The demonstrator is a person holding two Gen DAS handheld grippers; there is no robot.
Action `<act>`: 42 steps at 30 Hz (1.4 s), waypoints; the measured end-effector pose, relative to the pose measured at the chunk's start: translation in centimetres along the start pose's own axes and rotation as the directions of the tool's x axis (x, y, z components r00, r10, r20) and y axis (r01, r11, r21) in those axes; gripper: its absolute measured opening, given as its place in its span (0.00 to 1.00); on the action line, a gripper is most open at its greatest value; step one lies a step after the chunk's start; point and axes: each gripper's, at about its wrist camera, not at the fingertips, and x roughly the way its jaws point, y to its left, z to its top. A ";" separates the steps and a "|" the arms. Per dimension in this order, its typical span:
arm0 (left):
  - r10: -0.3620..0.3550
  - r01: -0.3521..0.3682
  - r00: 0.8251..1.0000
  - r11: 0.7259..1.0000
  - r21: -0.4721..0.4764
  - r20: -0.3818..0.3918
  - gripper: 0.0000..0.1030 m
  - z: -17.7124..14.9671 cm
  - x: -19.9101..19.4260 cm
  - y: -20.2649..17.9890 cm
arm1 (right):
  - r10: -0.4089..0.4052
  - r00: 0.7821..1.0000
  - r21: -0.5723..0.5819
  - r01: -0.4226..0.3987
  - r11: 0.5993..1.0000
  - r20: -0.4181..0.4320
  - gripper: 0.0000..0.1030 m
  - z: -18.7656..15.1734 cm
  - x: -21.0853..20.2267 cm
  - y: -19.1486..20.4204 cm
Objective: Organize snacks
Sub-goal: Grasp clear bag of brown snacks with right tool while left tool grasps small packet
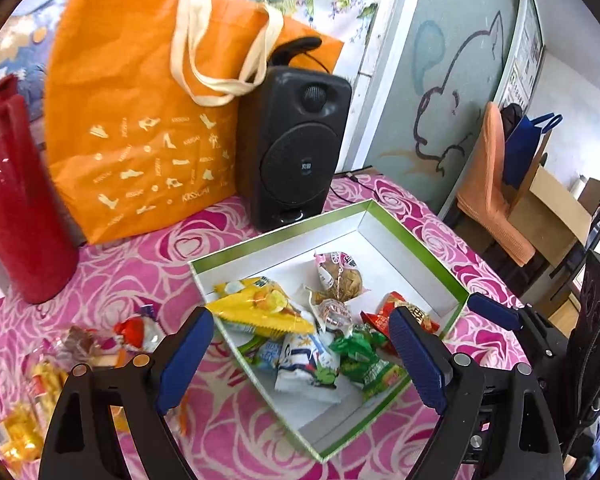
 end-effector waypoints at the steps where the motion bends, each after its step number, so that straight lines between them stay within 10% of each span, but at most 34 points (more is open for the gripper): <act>1: 0.003 -0.003 1.000 1.000 0.000 0.008 0.89 -0.2 -0.5 0.1 | 0.008 1.000 -0.005 -0.008 1.000 0.000 0.98 -0.1 -0.3 0.6; 12: 0.158 -0.158 0.987 0.983 -0.093 -0.006 0.89 -6.7 -5.8 5.0 | 0.130 0.989 -0.075 -0.136 0.988 -0.077 0.98 -2.1 -1.2 6.8; 26: 0.306 -0.328 0.945 0.863 -0.384 -0.117 0.89 -16.0 -10.3 18.0 | 0.277 0.931 -0.299 -0.342 0.891 -0.237 0.98 -4.4 2.1 18.3; 34: 0.275 -0.291 0.957 0.896 -0.336 -0.096 0.88 -15.8 -10.3 18.7 | 0.160 0.944 -0.391 -0.269 0.880 -0.290 0.96 -4.1 7.6 22.0; 40: 0.257 -0.272 0.962 0.929 -0.251 -0.090 0.81 -13.7 -8.5 18.4 | 0.041 0.958 -0.457 -0.173 0.873 -0.283 0.87 -3.6 11.6 22.9; 42: 0.268 -0.280 0.960 0.934 -0.221 -0.084 0.78 -12.8 -7.7 18.4 | 0.006 0.955 -0.457 -0.148 0.877 -0.298 0.49 -3.8 12.9 22.7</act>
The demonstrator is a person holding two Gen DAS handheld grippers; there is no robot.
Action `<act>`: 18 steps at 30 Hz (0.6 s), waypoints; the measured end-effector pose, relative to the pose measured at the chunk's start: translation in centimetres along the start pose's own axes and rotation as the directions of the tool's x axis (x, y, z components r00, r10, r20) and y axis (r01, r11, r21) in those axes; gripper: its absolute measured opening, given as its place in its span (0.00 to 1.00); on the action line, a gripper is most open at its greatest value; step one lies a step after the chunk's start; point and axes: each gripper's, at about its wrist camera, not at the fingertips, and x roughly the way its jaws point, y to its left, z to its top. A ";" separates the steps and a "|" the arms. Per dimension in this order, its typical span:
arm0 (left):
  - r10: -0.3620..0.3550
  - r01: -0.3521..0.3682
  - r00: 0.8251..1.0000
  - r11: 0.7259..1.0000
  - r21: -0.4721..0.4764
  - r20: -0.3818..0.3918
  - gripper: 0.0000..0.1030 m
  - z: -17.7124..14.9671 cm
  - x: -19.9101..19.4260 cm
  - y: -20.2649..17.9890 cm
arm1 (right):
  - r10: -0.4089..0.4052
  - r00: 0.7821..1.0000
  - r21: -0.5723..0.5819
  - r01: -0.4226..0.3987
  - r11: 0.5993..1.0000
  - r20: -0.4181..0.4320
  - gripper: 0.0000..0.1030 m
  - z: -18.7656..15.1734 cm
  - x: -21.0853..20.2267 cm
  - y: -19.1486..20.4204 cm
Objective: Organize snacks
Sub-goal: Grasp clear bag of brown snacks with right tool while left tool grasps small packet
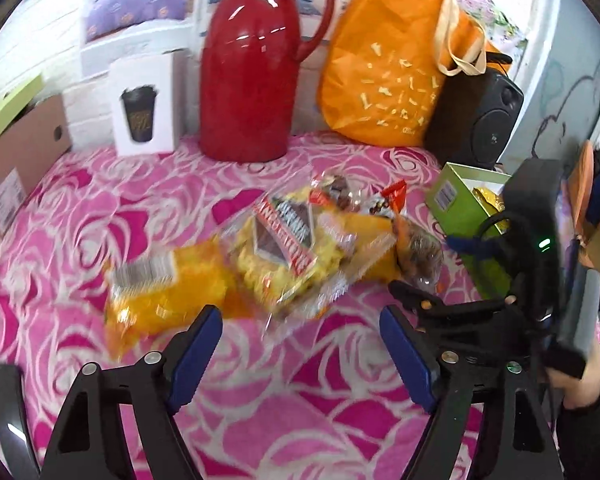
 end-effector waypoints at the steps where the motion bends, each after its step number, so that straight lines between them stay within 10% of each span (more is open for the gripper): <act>1: 0.013 -0.013 1.000 1.000 0.019 -0.001 0.76 0.4 0.5 -0.3 | -0.038 0.999 0.002 0.038 0.999 -0.009 0.47 -0.1 0.2 -0.2; 5: 0.071 -0.067 0.997 0.994 0.088 -0.034 0.58 1.4 3.1 -1.1 | 0.043 0.999 0.052 -0.043 0.998 0.009 0.42 -0.9 -1.6 -0.6; 10: 0.063 -0.056 0.995 0.995 0.088 -0.082 0.04 1.8 4.8 -0.9 | 0.132 0.991 0.077 -0.133 0.988 0.015 0.42 -3.6 -4.6 -1.2; 18: -0.098 0.106 0.989 0.993 0.061 -0.112 0.02 -0.8 0.4 -1.8 | 0.234 0.972 0.114 -0.232 0.966 -0.002 0.42 -6.6 -7.5 -1.7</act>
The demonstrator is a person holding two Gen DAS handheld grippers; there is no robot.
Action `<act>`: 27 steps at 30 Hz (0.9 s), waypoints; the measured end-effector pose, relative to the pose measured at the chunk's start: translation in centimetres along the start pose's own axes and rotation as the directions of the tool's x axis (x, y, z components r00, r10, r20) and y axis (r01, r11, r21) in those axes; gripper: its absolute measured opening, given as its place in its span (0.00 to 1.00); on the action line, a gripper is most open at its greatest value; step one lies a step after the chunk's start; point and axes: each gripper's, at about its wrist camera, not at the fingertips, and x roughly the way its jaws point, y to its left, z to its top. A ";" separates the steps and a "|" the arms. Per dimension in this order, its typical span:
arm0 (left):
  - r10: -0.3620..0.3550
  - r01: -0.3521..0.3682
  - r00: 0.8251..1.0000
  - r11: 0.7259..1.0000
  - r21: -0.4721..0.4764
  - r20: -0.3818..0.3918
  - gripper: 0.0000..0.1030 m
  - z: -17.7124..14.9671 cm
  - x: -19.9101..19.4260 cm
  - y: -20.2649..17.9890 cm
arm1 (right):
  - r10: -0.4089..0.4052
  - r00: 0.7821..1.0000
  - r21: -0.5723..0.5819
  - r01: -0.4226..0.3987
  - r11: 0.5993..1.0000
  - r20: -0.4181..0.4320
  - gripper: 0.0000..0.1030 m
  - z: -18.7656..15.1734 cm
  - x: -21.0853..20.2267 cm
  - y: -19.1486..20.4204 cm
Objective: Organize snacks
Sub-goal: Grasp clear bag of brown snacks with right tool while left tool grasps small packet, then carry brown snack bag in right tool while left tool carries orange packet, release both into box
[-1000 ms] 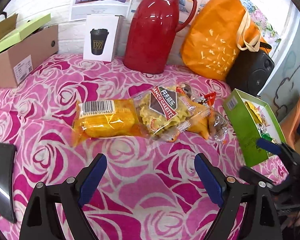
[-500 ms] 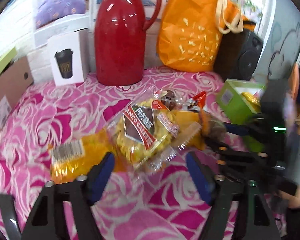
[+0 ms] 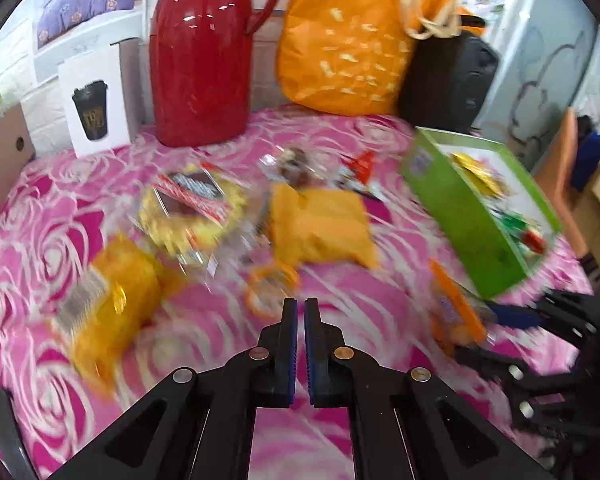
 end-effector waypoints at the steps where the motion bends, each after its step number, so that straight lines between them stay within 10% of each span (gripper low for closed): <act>1: -0.025 0.025 1.000 1.000 0.003 -0.004 0.02 -0.8 -0.7 -0.4 | 0.011 1.000 0.002 -0.011 1.000 0.002 0.43 -0.2 -0.2 0.1; 5: -0.079 0.078 0.997 0.993 -0.088 -0.005 0.10 -3.3 -2.3 -0.4 | 0.033 0.999 -0.004 -0.033 0.999 0.019 0.43 -1.3 -1.3 0.4; 9: -0.022 0.025 1.000 0.971 -0.236 0.017 0.63 -3.6 -2.3 1.9 | 0.028 0.999 0.012 -0.028 1.000 0.022 0.43 -1.8 -1.3 0.1; 15: -0.027 0.040 0.998 0.950 -0.311 0.048 0.63 -2.4 -1.8 4.4 | 0.038 0.999 0.040 -0.039 0.998 0.032 0.45 -2.5 -1.6 -0.5; 25: 0.046 -0.046 0.999 0.999 -0.021 -0.014 0.52 1.3 4.7 0.0 | 0.024 1.000 0.088 -0.025 0.996 0.008 0.52 -3.7 -1.3 -1.3; 27: 0.062 -0.062 0.997 0.998 -0.016 -0.035 0.37 1.3 5.9 0.4 | 0.030 1.000 0.098 -0.030 0.995 0.005 0.54 -3.8 -1.0 -1.5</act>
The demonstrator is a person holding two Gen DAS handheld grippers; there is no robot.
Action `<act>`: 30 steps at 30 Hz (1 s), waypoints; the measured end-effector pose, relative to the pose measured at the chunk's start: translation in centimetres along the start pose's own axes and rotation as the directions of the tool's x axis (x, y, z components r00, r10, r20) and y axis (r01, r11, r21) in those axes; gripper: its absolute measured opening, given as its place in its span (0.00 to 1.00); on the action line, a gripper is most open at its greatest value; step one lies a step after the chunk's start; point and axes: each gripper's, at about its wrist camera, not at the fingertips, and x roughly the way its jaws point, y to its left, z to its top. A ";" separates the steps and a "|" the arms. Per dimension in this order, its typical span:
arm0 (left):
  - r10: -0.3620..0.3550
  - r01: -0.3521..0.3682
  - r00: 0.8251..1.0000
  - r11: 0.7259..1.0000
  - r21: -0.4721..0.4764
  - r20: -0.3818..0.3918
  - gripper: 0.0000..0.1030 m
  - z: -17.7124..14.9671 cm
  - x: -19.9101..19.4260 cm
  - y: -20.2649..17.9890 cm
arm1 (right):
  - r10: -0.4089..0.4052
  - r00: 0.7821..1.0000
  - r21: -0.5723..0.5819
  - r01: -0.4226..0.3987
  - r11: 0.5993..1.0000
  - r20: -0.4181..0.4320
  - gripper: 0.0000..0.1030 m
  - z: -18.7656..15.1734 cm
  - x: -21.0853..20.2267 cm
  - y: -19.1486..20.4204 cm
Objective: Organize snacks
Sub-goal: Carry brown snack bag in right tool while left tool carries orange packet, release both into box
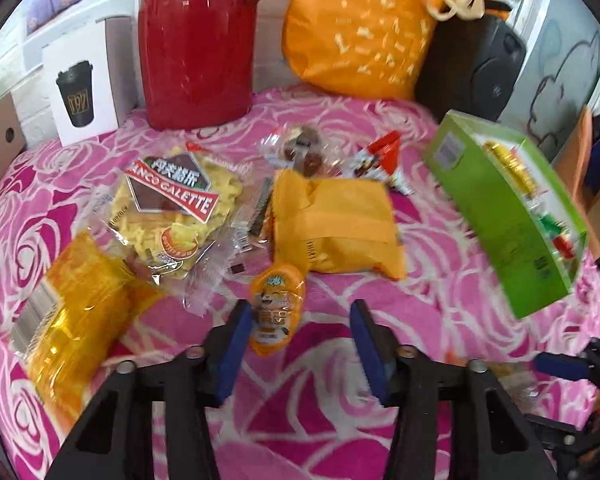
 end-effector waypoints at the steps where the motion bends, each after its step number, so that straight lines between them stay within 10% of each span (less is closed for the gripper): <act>1: 0.011 -0.011 1.000 1.000 -0.004 -0.004 0.34 -0.1 0.4 0.2 | 0.002 1.000 0.003 -0.002 1.000 -0.003 0.54 0.0 0.2 -0.1; 14: -0.017 0.016 1.000 0.999 -0.033 -0.010 0.27 0.3 0.3 0.7 | 0.049 0.999 -0.019 -0.049 0.999 -0.004 0.64 0.8 2.5 0.9; 18: -0.053 0.053 0.999 0.998 -0.045 -0.002 0.26 -0.2 -0.8 0.6 | 0.029 1.000 -0.022 -0.029 0.999 0.001 0.49 0.5 2.7 1.2; 30: -0.198 0.195 0.972 0.980 0.035 0.128 0.26 1.2 -7.9 -4.2 | 0.053 0.984 0.049 -0.062 0.997 0.171 0.47 0.9 -3.6 -1.0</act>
